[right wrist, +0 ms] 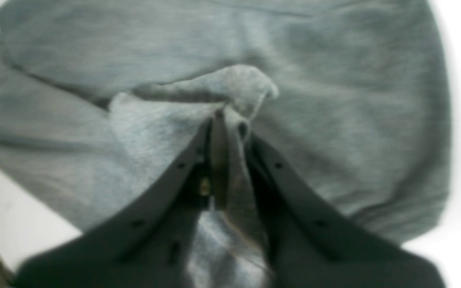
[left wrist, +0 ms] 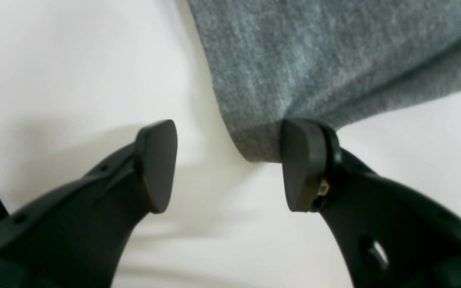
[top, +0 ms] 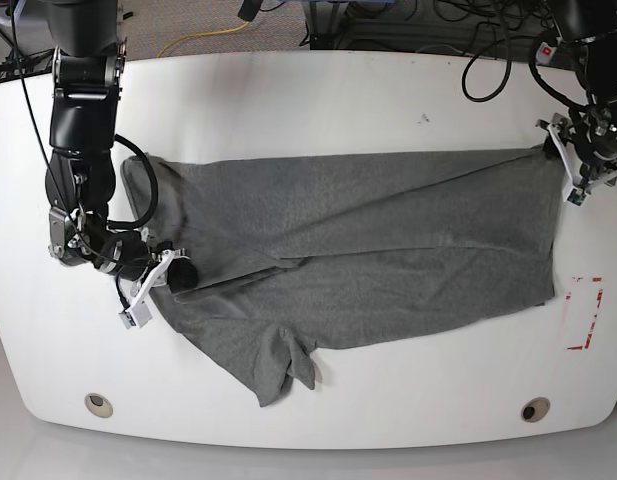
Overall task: Fold the T-shirt properly
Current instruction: 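Release and regrasp the shirt edge with the right gripper, pulling it outward, then grasp the shirt's edge corners with both grippers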
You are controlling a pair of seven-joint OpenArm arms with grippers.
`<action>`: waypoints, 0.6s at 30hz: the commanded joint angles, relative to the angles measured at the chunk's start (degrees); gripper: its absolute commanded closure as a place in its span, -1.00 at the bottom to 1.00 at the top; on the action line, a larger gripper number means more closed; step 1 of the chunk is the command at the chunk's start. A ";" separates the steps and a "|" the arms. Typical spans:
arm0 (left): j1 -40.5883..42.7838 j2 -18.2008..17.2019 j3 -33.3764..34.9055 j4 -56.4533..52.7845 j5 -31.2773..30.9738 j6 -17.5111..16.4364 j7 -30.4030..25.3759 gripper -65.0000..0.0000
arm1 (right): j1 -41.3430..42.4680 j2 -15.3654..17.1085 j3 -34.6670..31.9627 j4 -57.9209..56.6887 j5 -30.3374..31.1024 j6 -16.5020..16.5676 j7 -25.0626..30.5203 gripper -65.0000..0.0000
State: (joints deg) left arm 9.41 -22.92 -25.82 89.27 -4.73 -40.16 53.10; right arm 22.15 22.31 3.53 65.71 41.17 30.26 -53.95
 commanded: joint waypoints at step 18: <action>-2.86 -1.74 -1.82 2.64 -1.99 0.16 -0.05 -0.16 | -15.69 2.35 17.17 20.57 -5.08 0.29 -6.40 -0.58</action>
State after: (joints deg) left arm 7.66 -23.29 -26.37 89.65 -5.08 -40.14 53.74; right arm 6.59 23.66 18.44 82.78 35.00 30.24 -60.51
